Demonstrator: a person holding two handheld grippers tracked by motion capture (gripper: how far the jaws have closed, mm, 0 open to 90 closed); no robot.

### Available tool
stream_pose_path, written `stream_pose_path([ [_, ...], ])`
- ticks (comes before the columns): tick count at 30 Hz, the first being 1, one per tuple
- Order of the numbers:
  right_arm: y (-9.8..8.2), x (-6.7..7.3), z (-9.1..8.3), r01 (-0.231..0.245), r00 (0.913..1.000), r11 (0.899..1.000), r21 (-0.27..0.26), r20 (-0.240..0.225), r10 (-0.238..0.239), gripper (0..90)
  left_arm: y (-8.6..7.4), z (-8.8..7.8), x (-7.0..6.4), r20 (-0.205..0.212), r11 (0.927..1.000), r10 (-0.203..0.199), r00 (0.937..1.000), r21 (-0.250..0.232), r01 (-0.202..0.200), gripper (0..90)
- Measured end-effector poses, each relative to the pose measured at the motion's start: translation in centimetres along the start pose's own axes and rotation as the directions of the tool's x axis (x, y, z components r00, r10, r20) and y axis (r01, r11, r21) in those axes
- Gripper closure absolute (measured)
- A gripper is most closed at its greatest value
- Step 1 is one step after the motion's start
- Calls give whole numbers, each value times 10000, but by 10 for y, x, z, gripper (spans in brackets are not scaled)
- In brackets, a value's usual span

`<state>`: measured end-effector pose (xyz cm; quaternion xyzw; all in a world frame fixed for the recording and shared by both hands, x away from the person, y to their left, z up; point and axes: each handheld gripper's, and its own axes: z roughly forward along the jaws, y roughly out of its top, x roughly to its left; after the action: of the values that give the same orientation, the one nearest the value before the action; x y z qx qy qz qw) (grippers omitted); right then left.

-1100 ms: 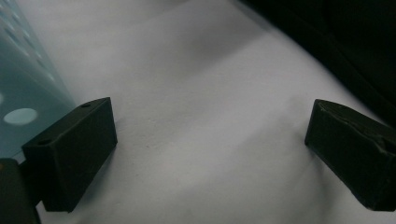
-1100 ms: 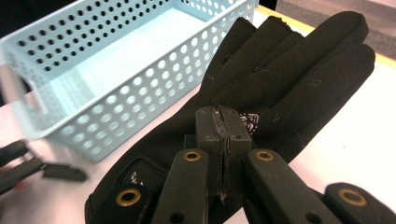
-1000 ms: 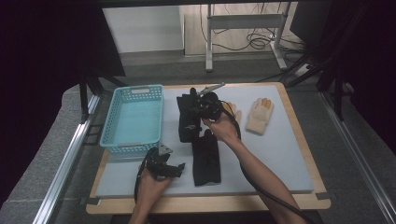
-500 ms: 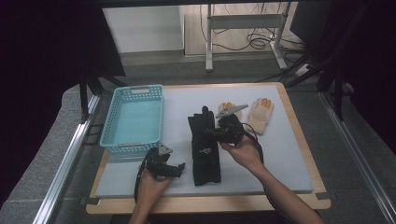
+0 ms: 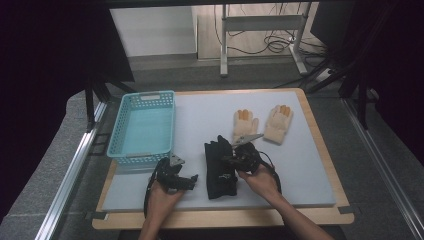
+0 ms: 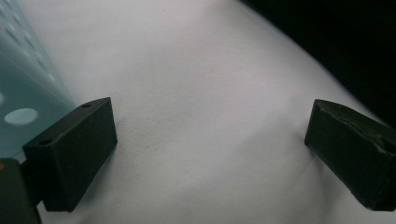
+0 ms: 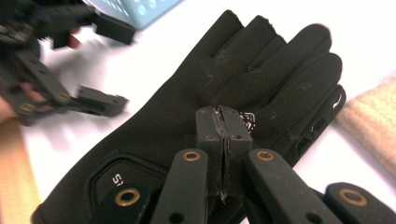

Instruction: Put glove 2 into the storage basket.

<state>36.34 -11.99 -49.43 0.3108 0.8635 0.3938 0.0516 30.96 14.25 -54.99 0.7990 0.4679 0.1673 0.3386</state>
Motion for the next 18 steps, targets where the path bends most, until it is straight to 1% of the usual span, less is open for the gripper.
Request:
stream_pose_path([
  [1,0,0,0,0,10000,10000,0,0,0,873,0,0,0,-2,10000,8,10000,8,-8,26],
  [2,-4,1,6,25,10000,10000,44,32,-25,867,0,0,0,-2,10000,3,10000,8,-3,26],
  [5,-8,2,13,86,9999,9999,129,117,-88,848,0,0,0,-7,10000,8,10000,8,-8,26],
  [6,-8,2,14,103,9999,9998,141,88,-104,824,0,0,0,-7,10000,8,10000,8,-8,26],
  [8,-6,1,11,109,9999,9999,-48,36,-108,752,0,0,0,-4,10000,6,10000,8,-6,26],
  [10,-4,-1,4,187,9998,9996,-206,83,-185,728,0,0,0,-3,10000,6,10000,7,-6,26],
  [14,-4,-7,-10,507,9982,9984,-254,326,-499,743,0,0,0,4,10000,0,10000,22,0,25],
  [17,-11,-15,-17,601,9975,9980,-207,394,-593,819,0,0,0,14,10000,-12,10000,17,12,26],
  [18,-14,-17,-19,628,9973,9979,-141,377,-623,864,0,0,0,20,10000,-17,10000,17,17,26],
])
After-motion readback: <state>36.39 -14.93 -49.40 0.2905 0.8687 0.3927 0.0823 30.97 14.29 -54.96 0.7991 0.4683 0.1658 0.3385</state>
